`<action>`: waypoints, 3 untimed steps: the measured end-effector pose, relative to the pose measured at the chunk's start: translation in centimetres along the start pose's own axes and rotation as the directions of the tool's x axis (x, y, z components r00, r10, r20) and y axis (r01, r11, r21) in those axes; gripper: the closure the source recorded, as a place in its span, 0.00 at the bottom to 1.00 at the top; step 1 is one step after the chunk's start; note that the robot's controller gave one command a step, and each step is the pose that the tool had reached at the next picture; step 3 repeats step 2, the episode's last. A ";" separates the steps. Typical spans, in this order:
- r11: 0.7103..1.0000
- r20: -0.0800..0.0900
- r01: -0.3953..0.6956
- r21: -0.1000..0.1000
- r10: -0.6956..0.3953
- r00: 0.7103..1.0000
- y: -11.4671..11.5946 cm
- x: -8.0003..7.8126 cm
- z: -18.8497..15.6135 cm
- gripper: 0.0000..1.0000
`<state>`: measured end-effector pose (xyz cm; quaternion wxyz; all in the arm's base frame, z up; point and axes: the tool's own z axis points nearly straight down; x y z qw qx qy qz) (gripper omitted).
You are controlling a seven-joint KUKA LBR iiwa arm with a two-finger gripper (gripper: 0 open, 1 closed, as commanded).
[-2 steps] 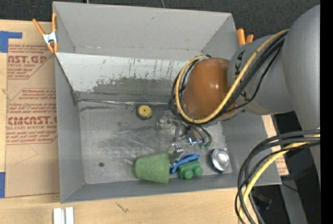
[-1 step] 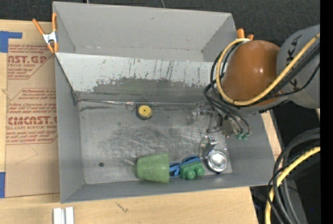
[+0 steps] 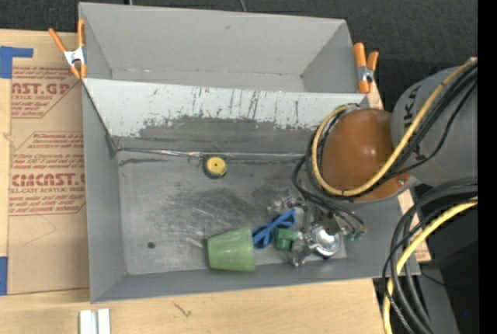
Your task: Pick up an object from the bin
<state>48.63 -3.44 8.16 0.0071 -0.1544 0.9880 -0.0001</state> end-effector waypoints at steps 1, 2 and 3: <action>1.000 -0.007 0.000 -0.001 0.000 1.000 0.0 0.2 0.0 1.00; 1.000 -0.007 0.010 0.002 -0.010 1.000 -4.0 -0.2 -12.0 1.00; 1.000 -0.007 0.010 0.002 -0.010 1.000 -4.0 -0.2 -12.0 1.00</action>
Offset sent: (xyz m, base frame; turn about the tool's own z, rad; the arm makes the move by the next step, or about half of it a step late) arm 0.0000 0.0000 0.0000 0.0000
